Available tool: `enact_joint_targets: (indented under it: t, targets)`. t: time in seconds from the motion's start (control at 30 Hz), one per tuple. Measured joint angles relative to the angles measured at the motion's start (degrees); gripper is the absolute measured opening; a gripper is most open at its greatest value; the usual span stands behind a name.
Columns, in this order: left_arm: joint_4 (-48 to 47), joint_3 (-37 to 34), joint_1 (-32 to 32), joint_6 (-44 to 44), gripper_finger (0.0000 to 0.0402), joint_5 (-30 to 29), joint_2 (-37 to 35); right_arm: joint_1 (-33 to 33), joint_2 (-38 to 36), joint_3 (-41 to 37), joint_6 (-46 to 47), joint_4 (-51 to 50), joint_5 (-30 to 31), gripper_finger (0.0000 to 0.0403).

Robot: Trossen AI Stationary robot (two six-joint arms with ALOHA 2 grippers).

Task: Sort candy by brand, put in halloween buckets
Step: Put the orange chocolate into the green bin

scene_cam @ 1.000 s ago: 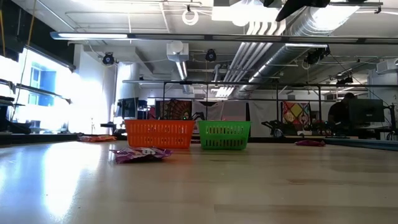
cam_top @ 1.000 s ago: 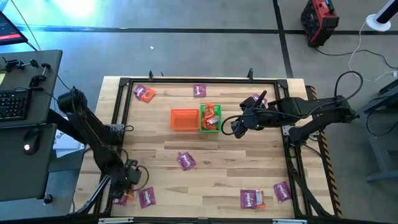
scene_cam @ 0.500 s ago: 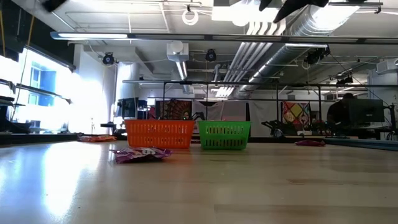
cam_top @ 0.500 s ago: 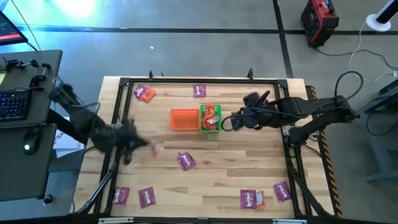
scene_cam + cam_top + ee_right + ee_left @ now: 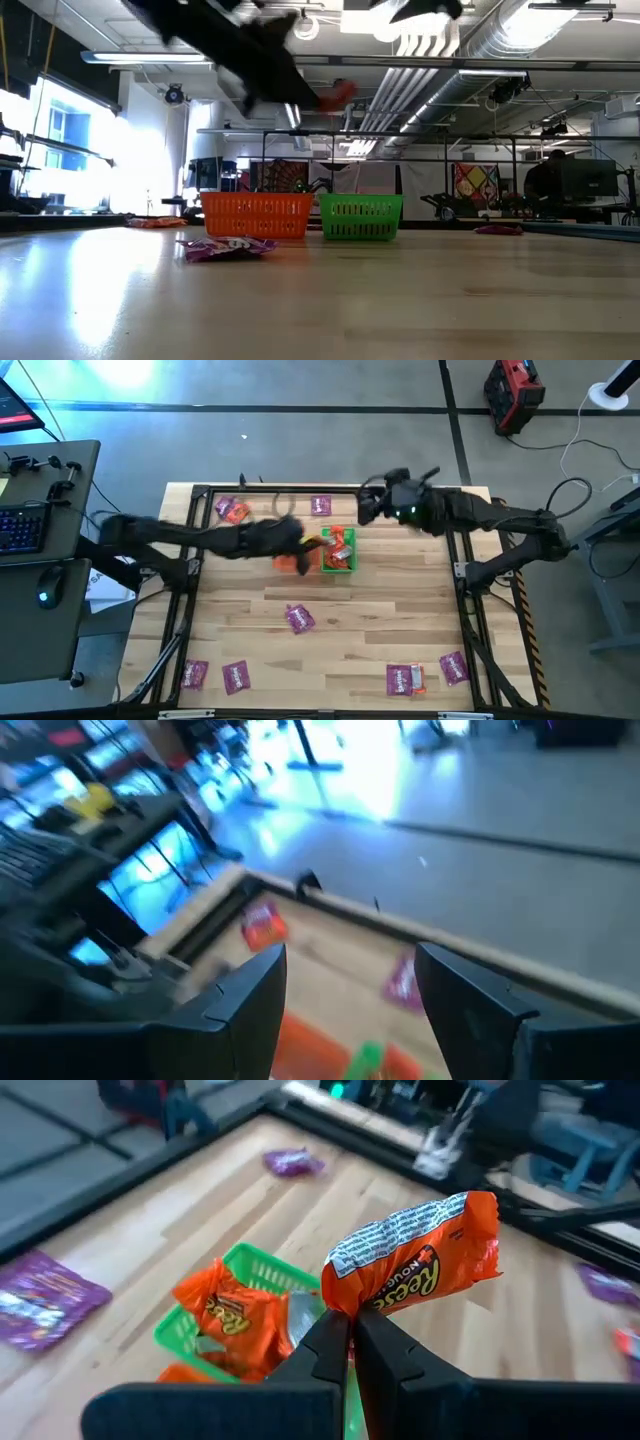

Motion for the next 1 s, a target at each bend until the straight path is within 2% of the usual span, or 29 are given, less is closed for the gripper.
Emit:
enact_joint_targets:
  t: [0.1, 0.2, 0.3, 0.4, 0.53, 0.77, 1.0]
  targets:
    - [0.47, 5.1, 3.31, -1.9, 0.0, 5.07, 7.95, -3.37, 0.0, 0.0, -4.45, 3.87, -3.01, 0.0216]
    - [0.24, 9.76, 4.71, 0.55, 0.0001, 8.96, 13.52, -6.63, 0.0, 0.0, -5.61, 4.28, -8.17, 0.0216]
    - [-2.88, 13.48, 5.13, 3.79, 0.0007, 9.28, 17.1, -9.21, 0.0, 0.0, -7.69, 3.78, -12.85, 0.0216]
    - [-8.48, 16.09, 5.32, 5.62, 0.0019, 10.01, 18.58, -11.04, 0.0, 0.0, -8.72, 3.78, -15.02, 0.0216]
    - [-14.62, 17.28, 5.27, 10.92, 0.0038, 10.58, 18.3, -12.88, 0.0, 0.0, -8.72, 3.79, -15.17, 0.0216]
    - [-16.42, 17.37, 6.25, 15.27, 0.0088, 12.07, 17.93, -14.46, 0.0, 0.0, -6.78, 4.28, -15.3, 0.0216]
    - [-33.55, 19.99, 13.99, 14.48, 0.0172, 7.88, 6.73, -14.71, 0.0, 0.0, -4.86, 4.2, -14.77, 0.0216]
